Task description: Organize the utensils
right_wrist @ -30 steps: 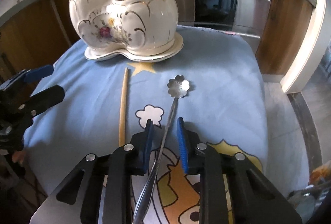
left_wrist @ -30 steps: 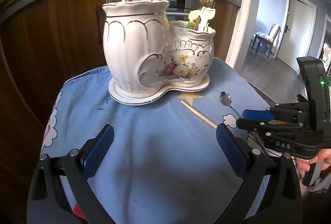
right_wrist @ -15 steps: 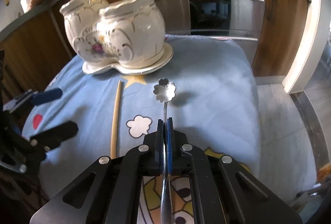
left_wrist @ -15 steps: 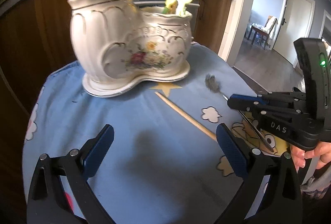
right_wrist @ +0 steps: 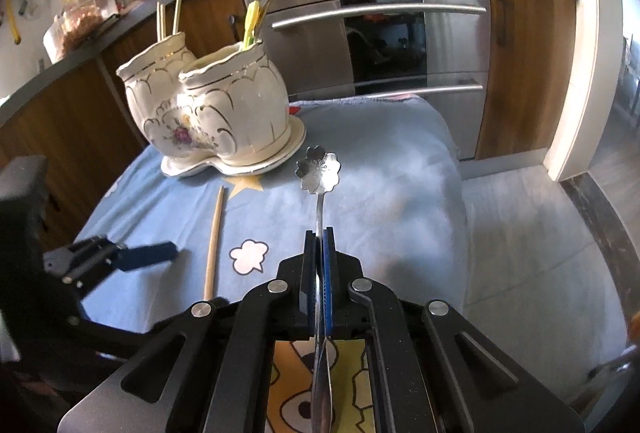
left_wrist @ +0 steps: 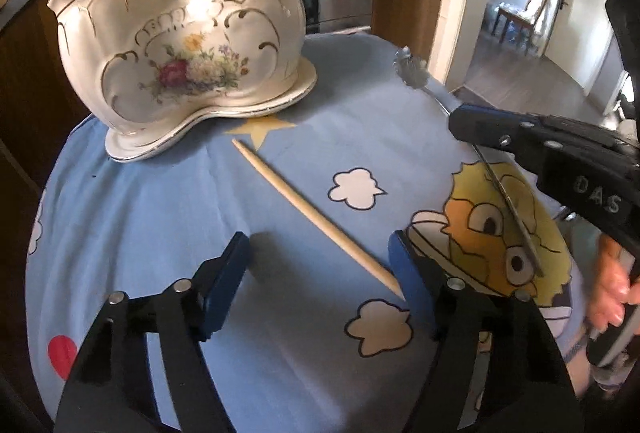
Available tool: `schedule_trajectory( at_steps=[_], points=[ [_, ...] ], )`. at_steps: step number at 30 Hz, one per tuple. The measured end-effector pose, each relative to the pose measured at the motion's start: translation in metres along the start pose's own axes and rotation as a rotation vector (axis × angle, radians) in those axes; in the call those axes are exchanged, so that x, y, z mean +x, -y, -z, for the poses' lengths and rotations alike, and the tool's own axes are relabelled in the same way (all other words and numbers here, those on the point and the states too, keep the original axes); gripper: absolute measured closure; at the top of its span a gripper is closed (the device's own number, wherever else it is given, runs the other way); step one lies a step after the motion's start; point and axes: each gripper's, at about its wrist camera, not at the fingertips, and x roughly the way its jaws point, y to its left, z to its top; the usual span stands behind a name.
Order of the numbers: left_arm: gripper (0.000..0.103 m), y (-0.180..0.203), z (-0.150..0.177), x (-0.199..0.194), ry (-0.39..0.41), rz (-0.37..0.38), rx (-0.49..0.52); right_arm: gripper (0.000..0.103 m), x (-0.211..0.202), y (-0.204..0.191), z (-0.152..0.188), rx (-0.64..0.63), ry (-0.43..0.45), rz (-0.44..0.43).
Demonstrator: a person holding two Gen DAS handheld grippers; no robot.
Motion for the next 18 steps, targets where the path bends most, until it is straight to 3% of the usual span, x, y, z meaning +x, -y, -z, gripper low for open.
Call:
schedule_trajectory(
  at_steps=[1,3,7,11,14,18],
  points=[
    [0.045,0.000,-0.001,0.000,0.003,0.002,0.002,0.099,0.000,0.000,0.000,-0.002,0.000,-0.002],
    [0.082,-0.003,-0.001,-0.001,-0.004,0.019,0.006,0.099,-0.001,-0.001,0.000,-0.006,0.001,-0.008],
    [0.091,-0.024,-0.002,-0.004,-0.032,0.094,-0.010,0.099,-0.002,-0.007,0.000,-0.019,-0.001,-0.025],
    [0.103,-0.038,0.001,-0.011,-0.041,0.108,0.023,0.099,0.004,-0.016,0.002,-0.040,-0.030,-0.043],
    [0.103,-0.045,0.005,-0.011,-0.095,0.106,0.066,0.099,0.011,-0.025,0.006,-0.070,-0.075,-0.046],
    [0.103,-0.060,0.009,-0.015,-0.104,0.122,0.035,0.099,0.014,-0.030,0.009,-0.088,-0.097,-0.040]
  ],
)
